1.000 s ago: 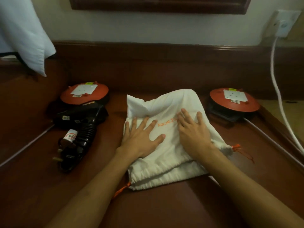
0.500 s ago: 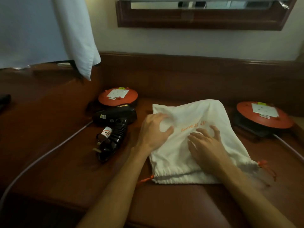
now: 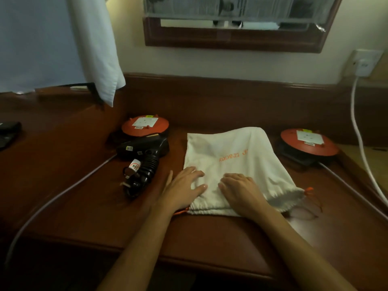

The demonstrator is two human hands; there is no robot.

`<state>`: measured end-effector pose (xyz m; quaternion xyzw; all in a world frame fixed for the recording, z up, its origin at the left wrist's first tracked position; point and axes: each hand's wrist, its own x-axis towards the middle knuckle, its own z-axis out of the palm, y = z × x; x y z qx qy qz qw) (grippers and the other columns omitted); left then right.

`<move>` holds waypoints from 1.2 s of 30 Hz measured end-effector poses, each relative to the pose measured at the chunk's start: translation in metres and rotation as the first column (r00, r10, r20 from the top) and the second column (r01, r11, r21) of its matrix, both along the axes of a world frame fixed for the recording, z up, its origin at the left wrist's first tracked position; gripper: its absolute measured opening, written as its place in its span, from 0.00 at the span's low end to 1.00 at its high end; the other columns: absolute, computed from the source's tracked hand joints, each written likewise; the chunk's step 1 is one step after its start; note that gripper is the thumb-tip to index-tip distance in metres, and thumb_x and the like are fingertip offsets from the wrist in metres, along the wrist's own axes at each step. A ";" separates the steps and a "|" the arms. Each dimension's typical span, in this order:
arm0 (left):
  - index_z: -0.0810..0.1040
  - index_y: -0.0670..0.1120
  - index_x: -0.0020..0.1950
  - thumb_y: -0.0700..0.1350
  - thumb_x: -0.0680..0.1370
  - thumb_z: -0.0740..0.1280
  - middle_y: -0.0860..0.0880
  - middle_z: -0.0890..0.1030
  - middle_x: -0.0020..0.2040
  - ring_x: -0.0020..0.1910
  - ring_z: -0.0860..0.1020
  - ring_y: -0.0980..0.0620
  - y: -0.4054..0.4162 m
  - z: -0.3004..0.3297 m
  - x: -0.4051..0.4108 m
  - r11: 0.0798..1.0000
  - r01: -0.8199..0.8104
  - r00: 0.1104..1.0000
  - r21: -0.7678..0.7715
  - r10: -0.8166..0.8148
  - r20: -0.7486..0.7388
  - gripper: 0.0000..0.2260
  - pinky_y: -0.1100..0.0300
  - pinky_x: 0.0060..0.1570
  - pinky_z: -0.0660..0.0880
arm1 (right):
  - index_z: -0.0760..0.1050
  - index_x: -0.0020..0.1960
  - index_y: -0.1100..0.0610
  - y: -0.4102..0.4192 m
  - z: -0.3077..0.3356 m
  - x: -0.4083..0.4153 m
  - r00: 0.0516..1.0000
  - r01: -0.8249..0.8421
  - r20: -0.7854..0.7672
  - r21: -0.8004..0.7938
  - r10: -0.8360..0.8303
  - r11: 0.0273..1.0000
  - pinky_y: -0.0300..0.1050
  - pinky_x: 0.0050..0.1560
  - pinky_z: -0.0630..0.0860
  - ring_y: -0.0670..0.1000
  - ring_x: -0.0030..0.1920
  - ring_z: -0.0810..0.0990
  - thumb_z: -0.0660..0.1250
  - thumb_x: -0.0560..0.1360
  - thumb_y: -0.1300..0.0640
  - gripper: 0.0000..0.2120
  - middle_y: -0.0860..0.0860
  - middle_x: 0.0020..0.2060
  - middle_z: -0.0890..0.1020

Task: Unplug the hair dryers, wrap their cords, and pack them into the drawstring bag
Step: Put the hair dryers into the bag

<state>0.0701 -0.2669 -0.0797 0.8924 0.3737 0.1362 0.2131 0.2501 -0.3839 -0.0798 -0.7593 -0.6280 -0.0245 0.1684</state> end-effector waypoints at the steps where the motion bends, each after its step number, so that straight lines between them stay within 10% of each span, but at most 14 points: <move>1: 0.69 0.61 0.74 0.61 0.81 0.60 0.56 0.59 0.81 0.80 0.54 0.57 0.000 0.001 -0.002 1.000 0.001 1.000 -0.012 -0.001 -0.008 0.21 0.44 0.77 0.40 | 0.81 0.51 0.52 -0.004 0.001 -0.001 1.000 0.014 0.001 0.028 -0.014 1.000 0.51 0.60 0.74 0.54 0.60 0.80 0.50 0.81 0.42 0.23 0.49 0.56 0.84; 10: 0.72 0.56 0.73 0.59 0.83 0.60 0.51 0.62 0.80 0.81 0.54 0.52 0.001 0.012 -0.017 0.993 -0.017 0.999 0.116 0.022 -0.047 0.20 0.45 0.79 0.45 | 0.80 0.60 0.53 -0.045 -0.004 -0.012 0.999 0.017 -0.036 0.074 -0.015 0.997 0.51 0.65 0.70 0.52 0.66 0.77 0.57 0.83 0.46 0.17 0.49 0.63 0.82; 16: 0.78 0.53 0.65 0.52 0.77 0.71 0.43 0.68 0.76 0.77 0.60 0.42 0.011 0.031 -0.066 0.833 -0.402 0.916 0.380 0.360 0.180 0.17 0.44 0.76 0.58 | 0.77 0.68 0.55 -0.043 0.000 -0.018 0.995 0.071 -0.078 0.103 -0.063 0.992 0.50 0.67 0.67 0.53 0.68 0.75 0.60 0.83 0.48 0.18 0.50 0.65 0.81; 21: 0.67 0.49 0.73 0.59 0.77 0.68 0.41 0.74 0.69 0.66 0.72 0.39 0.025 0.022 -0.089 0.787 -0.561 0.825 0.257 0.560 0.084 0.28 0.45 0.60 0.73 | 0.76 0.68 0.55 -0.040 0.001 -0.034 0.991 0.072 -0.121 0.111 -0.058 0.991 0.50 0.64 0.67 0.53 0.63 0.76 0.60 0.83 0.50 0.18 0.50 0.62 0.82; 27: 0.61 0.49 0.78 0.63 0.76 0.69 0.41 0.77 0.67 0.65 0.76 0.38 0.026 0.036 -0.085 0.832 -0.482 0.841 0.273 0.527 -0.119 0.37 0.47 0.57 0.75 | 0.79 0.64 0.57 -0.047 -0.001 -0.039 0.981 0.119 -0.170 0.168 -0.091 0.979 0.49 0.58 0.67 0.56 0.59 0.77 0.62 0.81 0.55 0.14 0.52 0.58 0.84; 36: 0.74 0.51 0.72 0.58 0.78 0.69 0.44 0.84 0.57 0.55 0.82 0.40 -0.040 0.049 -0.081 0.897 -0.371 0.914 0.240 0.308 0.264 0.24 0.55 0.46 0.74 | 0.79 0.63 0.58 -0.068 0.005 -0.030 0.920 0.218 -0.374 0.251 -0.113 0.943 0.46 0.52 0.73 0.56 0.58 0.76 0.69 0.78 0.57 0.14 0.54 0.53 0.84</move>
